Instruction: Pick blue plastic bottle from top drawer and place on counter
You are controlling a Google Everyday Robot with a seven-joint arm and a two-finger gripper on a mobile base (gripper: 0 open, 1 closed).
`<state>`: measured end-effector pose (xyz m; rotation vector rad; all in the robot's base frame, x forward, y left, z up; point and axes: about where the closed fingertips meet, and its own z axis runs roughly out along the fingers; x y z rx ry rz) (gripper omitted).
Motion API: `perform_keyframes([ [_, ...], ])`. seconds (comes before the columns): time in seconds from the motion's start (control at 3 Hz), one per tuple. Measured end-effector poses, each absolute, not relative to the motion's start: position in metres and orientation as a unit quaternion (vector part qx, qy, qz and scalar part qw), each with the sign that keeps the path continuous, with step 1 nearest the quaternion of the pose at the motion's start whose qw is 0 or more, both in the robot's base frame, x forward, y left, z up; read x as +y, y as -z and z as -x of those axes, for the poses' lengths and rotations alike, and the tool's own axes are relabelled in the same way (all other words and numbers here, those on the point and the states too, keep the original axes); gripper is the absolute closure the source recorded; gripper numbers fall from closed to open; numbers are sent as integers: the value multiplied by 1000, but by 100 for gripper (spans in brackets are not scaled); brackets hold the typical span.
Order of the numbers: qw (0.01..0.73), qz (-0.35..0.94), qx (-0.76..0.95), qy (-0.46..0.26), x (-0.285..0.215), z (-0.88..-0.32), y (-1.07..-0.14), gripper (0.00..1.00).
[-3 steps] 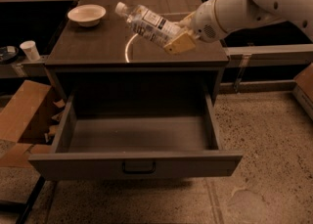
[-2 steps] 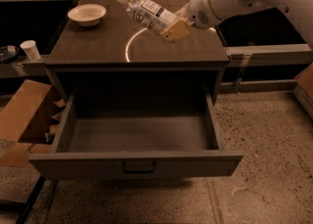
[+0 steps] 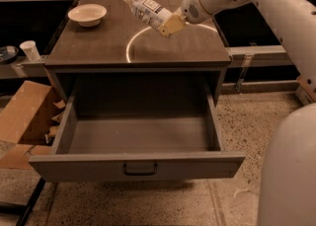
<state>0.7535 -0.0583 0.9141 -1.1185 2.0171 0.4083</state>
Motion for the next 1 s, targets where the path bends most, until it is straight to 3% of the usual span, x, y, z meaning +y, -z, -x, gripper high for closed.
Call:
perform_keyframes([
  [0.33,373,424,808,-168,-58,-770,-889,100],
  [1.0,353,409,821,-183,-53,-792,-859,50],
])
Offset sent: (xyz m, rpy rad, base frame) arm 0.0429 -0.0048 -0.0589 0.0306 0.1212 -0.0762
